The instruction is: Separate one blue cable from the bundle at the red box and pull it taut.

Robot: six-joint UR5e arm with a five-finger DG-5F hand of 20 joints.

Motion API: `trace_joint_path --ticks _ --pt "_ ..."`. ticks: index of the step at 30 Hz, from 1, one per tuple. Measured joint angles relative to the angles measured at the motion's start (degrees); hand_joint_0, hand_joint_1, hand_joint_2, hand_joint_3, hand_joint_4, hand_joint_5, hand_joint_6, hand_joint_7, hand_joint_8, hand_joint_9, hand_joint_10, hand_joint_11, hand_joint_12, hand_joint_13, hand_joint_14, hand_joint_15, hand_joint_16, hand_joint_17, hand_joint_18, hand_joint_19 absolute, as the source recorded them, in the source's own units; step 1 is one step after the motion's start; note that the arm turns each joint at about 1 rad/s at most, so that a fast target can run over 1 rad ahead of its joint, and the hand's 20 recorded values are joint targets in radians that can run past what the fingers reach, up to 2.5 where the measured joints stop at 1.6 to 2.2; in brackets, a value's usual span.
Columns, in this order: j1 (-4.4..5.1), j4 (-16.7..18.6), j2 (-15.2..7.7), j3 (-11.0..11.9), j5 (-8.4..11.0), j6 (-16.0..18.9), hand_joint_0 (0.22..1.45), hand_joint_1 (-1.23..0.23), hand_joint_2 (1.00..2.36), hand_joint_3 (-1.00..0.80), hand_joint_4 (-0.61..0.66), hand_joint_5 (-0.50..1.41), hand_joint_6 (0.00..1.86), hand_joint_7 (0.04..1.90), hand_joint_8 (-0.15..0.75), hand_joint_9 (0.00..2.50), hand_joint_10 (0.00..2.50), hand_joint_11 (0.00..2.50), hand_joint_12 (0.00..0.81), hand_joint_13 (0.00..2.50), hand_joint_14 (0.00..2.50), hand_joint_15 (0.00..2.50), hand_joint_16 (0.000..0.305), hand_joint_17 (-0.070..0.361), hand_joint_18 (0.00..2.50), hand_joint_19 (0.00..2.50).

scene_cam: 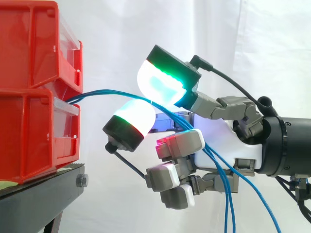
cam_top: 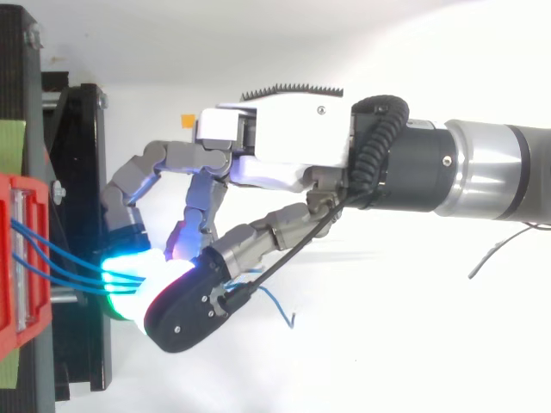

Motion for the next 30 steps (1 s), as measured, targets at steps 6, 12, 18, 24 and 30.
trace_joint_path --ticks 6,12,18,24,30 --pt "0.00 0.0 0.0 0.2 -0.11 -0.1 0.79 -0.92 1.00 -0.50 -0.14 -0.11 0.92 1.21 0.324 1.38 0.01 1.20 0.357 1.18 0.03 0.91 0.042 0.094 1.13 0.89" --pt "0.00 0.0 0.0 0.2 -0.16 0.0 0.72 -0.98 1.00 -0.50 -0.12 -0.10 0.93 1.19 0.310 1.40 0.01 1.22 0.353 1.17 0.03 0.93 0.041 0.092 1.11 0.91" --pt "-0.01 0.0 0.0 0.2 -0.32 0.0 0.60 -1.00 1.00 -0.50 -0.05 -0.08 0.92 1.21 0.300 1.45 0.02 1.23 0.351 1.18 0.03 0.99 0.041 0.092 1.09 0.94" --pt "-0.11 -0.1 0.0 0.2 -0.50 0.0 0.58 -0.89 1.00 -0.50 -0.05 -0.08 0.91 1.23 0.308 1.48 0.01 1.22 0.365 1.19 0.03 0.98 0.043 0.097 1.07 0.90" --pt "-0.26 -0.2 0.0 0.3 -0.74 0.0 0.54 -0.80 1.00 -0.50 0.01 -0.08 0.90 1.10 0.322 1.47 0.01 1.21 0.374 1.19 0.03 0.98 0.045 0.102 1.06 0.89"
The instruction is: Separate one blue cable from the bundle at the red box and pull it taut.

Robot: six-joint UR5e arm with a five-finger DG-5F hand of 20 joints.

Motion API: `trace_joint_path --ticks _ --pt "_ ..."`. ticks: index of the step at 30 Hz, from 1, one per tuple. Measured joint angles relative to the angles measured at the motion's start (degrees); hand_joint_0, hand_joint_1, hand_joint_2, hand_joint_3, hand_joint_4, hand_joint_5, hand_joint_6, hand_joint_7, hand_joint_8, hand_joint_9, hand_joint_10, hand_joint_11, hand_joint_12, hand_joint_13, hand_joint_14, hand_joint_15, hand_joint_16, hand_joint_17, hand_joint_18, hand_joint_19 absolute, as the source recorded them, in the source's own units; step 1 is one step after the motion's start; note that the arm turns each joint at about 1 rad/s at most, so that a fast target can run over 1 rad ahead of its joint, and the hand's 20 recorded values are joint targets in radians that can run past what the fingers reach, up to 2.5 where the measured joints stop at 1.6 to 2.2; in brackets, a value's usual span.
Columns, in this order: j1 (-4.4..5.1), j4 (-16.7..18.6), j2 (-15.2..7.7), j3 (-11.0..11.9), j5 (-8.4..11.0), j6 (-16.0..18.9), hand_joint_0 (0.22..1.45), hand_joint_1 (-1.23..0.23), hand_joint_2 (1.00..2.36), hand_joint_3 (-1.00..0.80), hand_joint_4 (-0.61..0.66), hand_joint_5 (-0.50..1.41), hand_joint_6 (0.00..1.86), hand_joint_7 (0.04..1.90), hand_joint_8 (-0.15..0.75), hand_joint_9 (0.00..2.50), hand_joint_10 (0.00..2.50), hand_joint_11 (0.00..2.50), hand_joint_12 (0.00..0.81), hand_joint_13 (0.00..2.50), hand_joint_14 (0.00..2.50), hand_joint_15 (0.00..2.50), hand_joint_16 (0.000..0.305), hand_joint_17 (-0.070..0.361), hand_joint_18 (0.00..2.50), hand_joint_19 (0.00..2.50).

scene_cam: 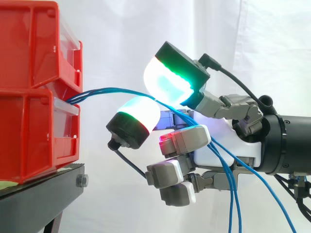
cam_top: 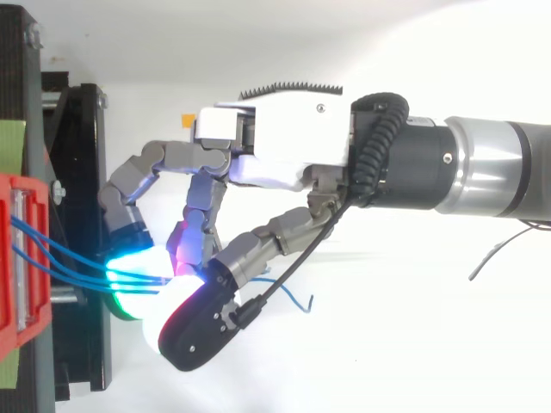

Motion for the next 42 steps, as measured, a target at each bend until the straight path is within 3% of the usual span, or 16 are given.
trace_joint_path --ticks 7,39,42 --pt "-0.08 -0.1 0.0 0.3 -0.04 0.0 0.52 -0.78 1.00 -0.50 0.06 -0.09 0.88 1.08 0.326 1.36 0.01 1.19 0.398 1.05 0.02 0.92 0.051 0.114 0.88 0.81" --pt "-0.18 -0.3 0.0 0.5 -0.04 -0.2 0.61 -0.62 1.00 -0.50 0.05 -0.10 0.84 1.00 0.314 1.34 0.02 1.18 0.374 1.07 0.03 0.93 0.047 0.106 0.87 0.87" --pt "-0.18 -0.3 0.0 0.5 -0.04 -0.2 0.60 -0.63 1.01 -0.32 0.05 -0.09 0.84 0.96 0.326 1.35 0.02 1.20 0.373 1.06 0.03 0.94 0.047 0.106 0.86 0.89"
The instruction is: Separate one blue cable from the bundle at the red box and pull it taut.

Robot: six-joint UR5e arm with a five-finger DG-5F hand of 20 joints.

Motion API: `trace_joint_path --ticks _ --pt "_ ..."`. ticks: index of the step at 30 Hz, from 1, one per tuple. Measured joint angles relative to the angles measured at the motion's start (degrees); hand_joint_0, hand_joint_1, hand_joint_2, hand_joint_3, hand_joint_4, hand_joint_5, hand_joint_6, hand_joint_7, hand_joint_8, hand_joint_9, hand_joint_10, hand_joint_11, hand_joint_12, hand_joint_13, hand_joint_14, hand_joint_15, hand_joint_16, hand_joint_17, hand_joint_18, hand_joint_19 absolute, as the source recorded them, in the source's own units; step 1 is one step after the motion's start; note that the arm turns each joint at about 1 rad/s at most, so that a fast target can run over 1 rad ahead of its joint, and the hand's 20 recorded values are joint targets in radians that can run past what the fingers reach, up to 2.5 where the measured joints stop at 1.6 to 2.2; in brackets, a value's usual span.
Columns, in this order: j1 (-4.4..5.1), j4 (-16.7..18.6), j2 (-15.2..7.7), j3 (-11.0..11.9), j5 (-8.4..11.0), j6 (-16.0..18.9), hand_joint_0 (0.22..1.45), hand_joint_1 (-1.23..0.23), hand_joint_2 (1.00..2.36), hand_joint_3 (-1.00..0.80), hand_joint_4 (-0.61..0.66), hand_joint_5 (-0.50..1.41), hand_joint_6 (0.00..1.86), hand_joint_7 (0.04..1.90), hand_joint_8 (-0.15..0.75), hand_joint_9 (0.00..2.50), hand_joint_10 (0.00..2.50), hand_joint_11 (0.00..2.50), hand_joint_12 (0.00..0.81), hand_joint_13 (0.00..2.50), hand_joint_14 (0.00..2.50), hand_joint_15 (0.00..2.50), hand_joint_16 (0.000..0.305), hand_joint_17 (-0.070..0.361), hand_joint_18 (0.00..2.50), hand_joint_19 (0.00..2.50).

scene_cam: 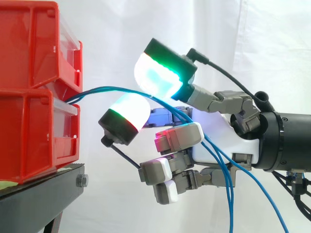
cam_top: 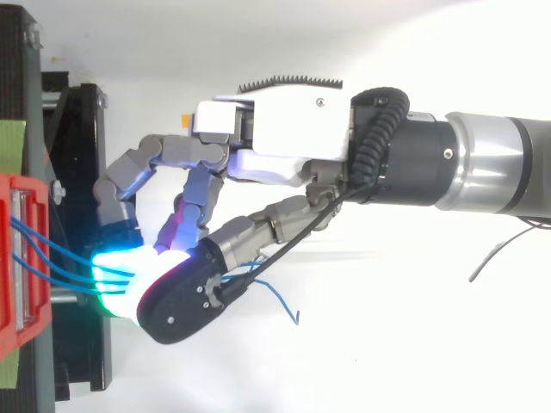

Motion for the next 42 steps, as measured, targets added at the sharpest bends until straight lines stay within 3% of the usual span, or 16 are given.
trace_joint_path --ticks 7,14,21,24,30,38,42 --pt "0.00 0.0 0.0 0.0 0.00 0.0 0.59 -0.67 1.01 -0.21 0.07 -0.09 0.83 0.97 0.360 1.35 0.01 1.15 0.421 1.10 0.02 0.91 0.056 0.127 0.93 0.84" --pt "0.00 -0.1 0.0 0.0 0.00 0.0 0.60 -0.79 1.01 -0.20 0.07 -0.12 0.86 0.96 0.354 1.31 0.01 1.21 0.408 1.09 0.02 0.91 0.055 0.124 0.92 0.85" --pt "0.00 -0.1 0.0 0.0 -0.05 0.0 0.73 -0.90 1.01 -0.42 -0.04 -0.15 0.89 1.09 0.312 1.26 0.01 1.23 0.370 1.07 0.03 0.92 0.046 0.103 0.92 0.84" --pt "0.00 -0.1 0.0 0.0 -0.13 0.0 0.76 -0.91 1.00 -0.50 -0.06 -0.15 0.92 1.00 0.313 1.27 0.01 1.26 0.373 1.10 0.03 0.92 0.045 0.101 0.95 0.83" --pt "0.00 -0.1 0.0 0.0 -0.19 0.1 0.69 -0.98 1.00 -0.50 0.09 -0.13 0.93 1.06 0.379 1.35 0.01 1.29 0.377 1.15 0.03 0.96 0.044 0.099 0.98 0.86" --pt "0.00 -0.1 0.0 0.0 -0.34 0.1 0.64 -1.03 1.00 -0.50 0.10 -0.09 0.91 1.18 0.357 1.41 0.02 1.25 0.368 1.18 0.03 0.99 0.043 0.097 1.01 0.91" --pt "-0.03 -0.3 0.0 0.3 -0.46 0.1 0.53 -1.05 1.00 -0.50 0.08 -0.09 0.92 1.12 0.348 1.40 0.02 1.27 0.374 1.19 0.03 1.01 0.046 0.103 1.01 0.92"
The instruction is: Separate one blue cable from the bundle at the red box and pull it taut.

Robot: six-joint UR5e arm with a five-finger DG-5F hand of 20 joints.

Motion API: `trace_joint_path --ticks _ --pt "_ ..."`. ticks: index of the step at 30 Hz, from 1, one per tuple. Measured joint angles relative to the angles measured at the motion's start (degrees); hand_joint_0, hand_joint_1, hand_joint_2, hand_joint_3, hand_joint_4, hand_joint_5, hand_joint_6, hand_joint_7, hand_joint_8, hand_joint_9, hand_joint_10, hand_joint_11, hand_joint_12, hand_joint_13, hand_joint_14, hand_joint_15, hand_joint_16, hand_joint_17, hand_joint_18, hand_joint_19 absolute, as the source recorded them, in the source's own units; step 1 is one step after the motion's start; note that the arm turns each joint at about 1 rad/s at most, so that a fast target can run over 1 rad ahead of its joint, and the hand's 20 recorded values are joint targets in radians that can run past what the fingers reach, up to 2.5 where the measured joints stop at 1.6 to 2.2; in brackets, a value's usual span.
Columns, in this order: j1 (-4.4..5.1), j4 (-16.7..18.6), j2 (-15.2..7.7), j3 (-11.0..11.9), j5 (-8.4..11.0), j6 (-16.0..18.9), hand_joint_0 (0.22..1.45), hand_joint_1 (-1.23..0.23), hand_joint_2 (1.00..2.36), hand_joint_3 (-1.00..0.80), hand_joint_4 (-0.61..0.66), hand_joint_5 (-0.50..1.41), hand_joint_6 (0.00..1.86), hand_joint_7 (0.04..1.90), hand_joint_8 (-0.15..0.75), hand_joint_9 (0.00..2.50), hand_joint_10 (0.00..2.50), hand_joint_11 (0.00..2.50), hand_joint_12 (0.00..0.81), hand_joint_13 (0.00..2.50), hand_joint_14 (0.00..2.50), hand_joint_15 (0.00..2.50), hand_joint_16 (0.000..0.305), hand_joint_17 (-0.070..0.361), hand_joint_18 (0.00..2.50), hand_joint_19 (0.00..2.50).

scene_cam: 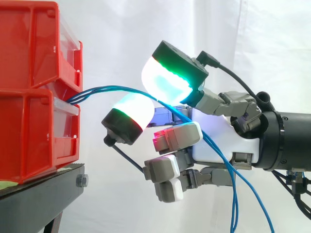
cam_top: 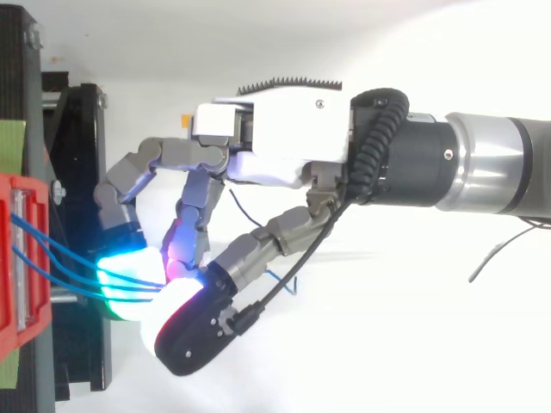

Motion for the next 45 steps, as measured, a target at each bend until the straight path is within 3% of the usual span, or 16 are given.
trace_joint_path --ticks 7,14,18,21,28,30,34,40,45 --pt "-0.28 -2.2 0.0 0.8 -0.93 0.1 0.47 -1.01 1.00 -0.50 0.06 -0.09 0.92 1.06 0.356 1.39 0.01 1.26 0.396 1.18 0.03 1.01 0.050 0.112 1.00 0.92" --pt "-0.50 -2.9 0.0 1.3 -1.45 0.2 0.46 -0.68 1.00 -0.50 0.07 -0.09 0.89 1.02 0.358 1.42 0.01 1.22 0.407 1.19 0.02 1.00 0.052 0.117 1.02 0.93" --pt "-0.56 -3.1 0.0 1.5 -1.61 0.2 0.47 -0.58 1.00 -0.50 0.07 -0.09 0.88 1.04 0.353 1.45 0.01 1.21 0.404 1.21 0.02 1.00 0.052 0.116 1.03 0.95" --pt "-0.56 -3.1 0.0 1.5 -1.64 0.2 0.55 -0.56 1.00 -0.50 0.06 -0.10 0.87 1.06 0.324 1.44 0.02 1.24 0.375 1.20 0.03 1.01 0.045 0.101 0.99 0.98" --pt "-0.57 -3.2 0.0 1.5 -1.65 0.2 0.64 -0.77 1.01 -0.40 0.03 -0.11 0.87 1.07 0.319 1.43 0.02 1.26 0.357 1.20 0.03 1.02 0.043 0.096 1.01 0.97" --pt "-0.58 -3.2 0.0 1.5 -1.65 0.2 0.69 -0.88 1.01 -0.43 -0.03 -0.11 0.88 1.04 0.315 1.40 0.01 1.27 0.358 1.19 0.03 1.00 0.042 0.094 1.03 0.94" --pt "-0.58 -3.2 0.0 1.6 -1.65 0.2 0.75 -0.96 1.00 -0.50 -0.13 -0.11 0.89 1.11 0.295 1.43 0.01 1.26 0.354 1.20 0.03 0.99 0.041 0.091 1.06 0.91" --pt "-0.56 -3.2 0.0 1.5 -1.65 0.2 0.69 -1.03 1.00 -0.50 -0.16 -0.08 0.92 1.10 0.304 1.58 0.02 1.33 0.342 1.27 0.03 1.04 0.040 0.089 1.12 0.93" --pt "-0.58 -3.3 0.0 1.5 -1.70 0.1 0.57 -1.03 1.00 -0.50 -0.05 -0.07 0.92 0.99 0.300 1.58 0.02 1.33 0.352 1.27 0.03 1.06 0.042 0.096 1.13 0.95"
